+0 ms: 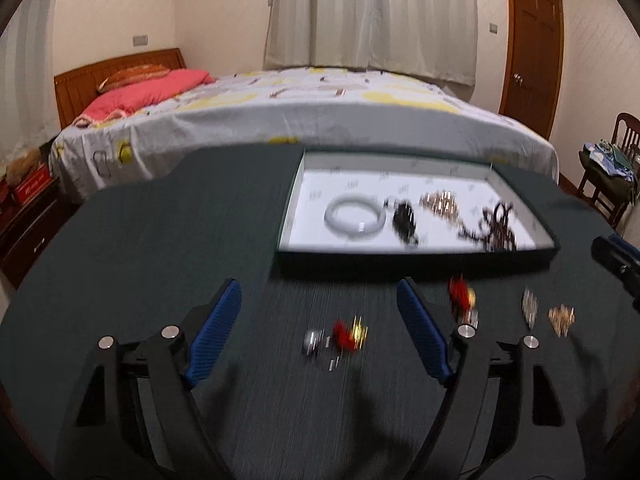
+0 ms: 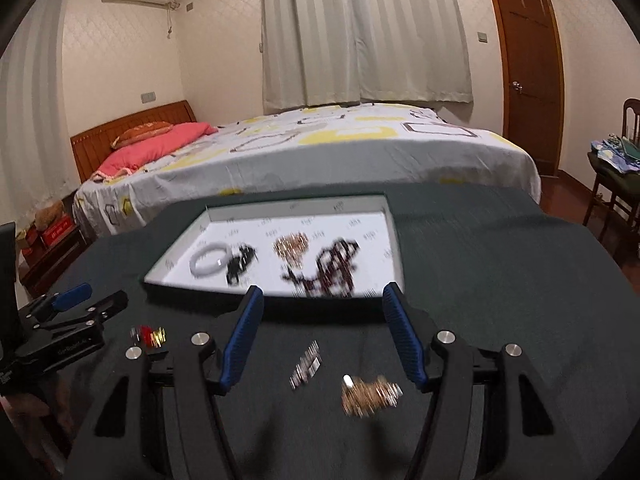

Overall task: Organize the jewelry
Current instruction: 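Withdraw both tools and lower the left tool onto the red-tasseled ring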

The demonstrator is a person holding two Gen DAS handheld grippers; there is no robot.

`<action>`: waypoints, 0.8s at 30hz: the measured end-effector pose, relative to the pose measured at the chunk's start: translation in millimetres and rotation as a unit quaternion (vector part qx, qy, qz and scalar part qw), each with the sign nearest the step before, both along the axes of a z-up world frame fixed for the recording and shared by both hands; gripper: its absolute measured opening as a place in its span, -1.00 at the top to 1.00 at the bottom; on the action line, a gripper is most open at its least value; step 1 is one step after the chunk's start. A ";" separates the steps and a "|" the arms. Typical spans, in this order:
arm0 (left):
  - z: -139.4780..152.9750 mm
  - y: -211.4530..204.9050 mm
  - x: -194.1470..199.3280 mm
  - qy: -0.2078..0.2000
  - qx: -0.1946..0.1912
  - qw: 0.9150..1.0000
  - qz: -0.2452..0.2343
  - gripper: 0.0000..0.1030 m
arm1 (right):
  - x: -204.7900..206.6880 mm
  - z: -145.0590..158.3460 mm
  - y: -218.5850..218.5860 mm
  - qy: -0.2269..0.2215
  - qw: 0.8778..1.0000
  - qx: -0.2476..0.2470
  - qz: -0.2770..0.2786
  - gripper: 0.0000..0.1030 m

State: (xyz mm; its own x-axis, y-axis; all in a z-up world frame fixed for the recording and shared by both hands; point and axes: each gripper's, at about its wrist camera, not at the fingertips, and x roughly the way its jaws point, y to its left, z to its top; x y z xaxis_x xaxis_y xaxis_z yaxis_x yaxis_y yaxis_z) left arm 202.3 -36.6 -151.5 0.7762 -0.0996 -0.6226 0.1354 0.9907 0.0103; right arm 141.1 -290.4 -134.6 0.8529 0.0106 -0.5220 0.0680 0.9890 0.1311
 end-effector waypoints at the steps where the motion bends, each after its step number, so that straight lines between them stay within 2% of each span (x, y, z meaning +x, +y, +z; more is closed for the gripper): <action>1: -5.0 1.9 -4.1 0.007 0.002 1.000 0.000 -0.48 | -3.9 -2.7 -1.1 0.002 1.000 0.000 -0.002 -0.18; 4: -17.6 8.0 -10.6 0.024 0.007 1.000 0.007 -0.31 | -12.4 -11.1 -4.4 0.012 1.000 0.005 -0.008 -0.18; 11: -32.1 21.7 -3.7 0.048 -0.001 0.998 0.027 -0.22 | -18.1 -20.2 -2.0 0.022 1.000 0.003 -0.005 -0.18; 14: -35.5 20.8 3.2 0.061 0.007 0.998 0.025 -0.10 | -18.3 -20.2 -0.2 0.020 1.000 0.002 -0.003 -0.18; 21: -39.6 14.7 16.0 0.075 0.002 0.997 0.015 -0.05 | -17.4 -24.8 0.4 0.027 1.000 0.002 -0.001 -0.18; 24: -43.1 13.4 21.9 0.088 -0.002 0.996 0.006 0.14 | -17.9 -25.2 -0.3 0.028 1.000 0.003 -0.001 -0.18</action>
